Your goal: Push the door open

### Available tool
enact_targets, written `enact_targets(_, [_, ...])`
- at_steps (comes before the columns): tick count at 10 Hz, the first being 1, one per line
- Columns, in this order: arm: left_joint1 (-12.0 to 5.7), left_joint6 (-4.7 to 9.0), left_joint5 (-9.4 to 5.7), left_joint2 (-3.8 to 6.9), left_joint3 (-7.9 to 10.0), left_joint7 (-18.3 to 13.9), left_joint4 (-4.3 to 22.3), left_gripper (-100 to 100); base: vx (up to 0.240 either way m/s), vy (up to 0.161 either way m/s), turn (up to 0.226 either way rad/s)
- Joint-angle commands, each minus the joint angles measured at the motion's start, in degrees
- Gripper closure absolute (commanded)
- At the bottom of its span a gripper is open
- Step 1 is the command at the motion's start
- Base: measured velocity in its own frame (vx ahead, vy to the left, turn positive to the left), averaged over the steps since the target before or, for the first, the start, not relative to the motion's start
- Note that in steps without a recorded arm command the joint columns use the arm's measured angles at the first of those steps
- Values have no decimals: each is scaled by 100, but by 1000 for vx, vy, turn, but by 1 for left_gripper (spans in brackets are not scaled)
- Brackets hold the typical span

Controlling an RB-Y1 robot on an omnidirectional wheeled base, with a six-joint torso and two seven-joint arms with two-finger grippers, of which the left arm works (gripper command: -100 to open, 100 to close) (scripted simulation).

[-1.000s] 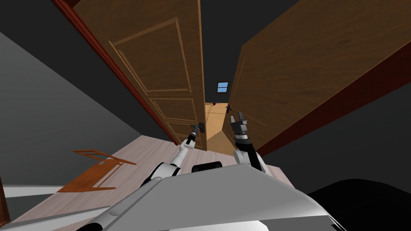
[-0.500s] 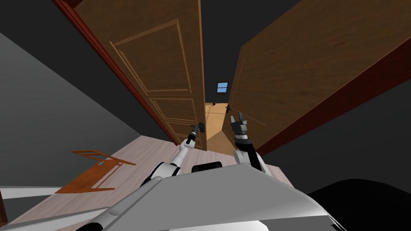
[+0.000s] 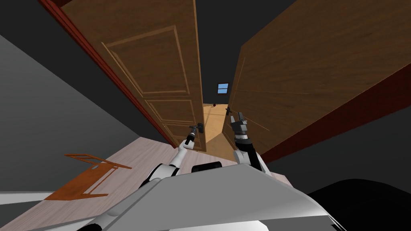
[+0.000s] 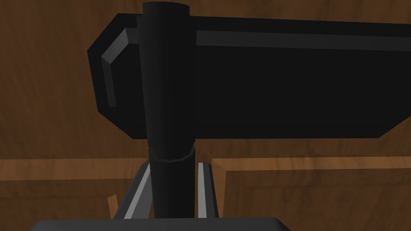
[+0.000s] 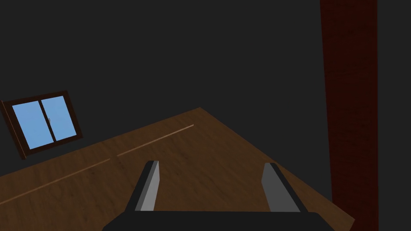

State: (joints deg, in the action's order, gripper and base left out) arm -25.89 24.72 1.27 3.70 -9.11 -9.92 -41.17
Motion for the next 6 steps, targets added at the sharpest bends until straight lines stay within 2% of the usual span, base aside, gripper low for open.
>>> enact_targets(1, [-98,89,-42,88,162,56,70,100,197,-140,78])
enact_targets(6, [-82,90,-133,189,513,204,116,100,173,-152,71])
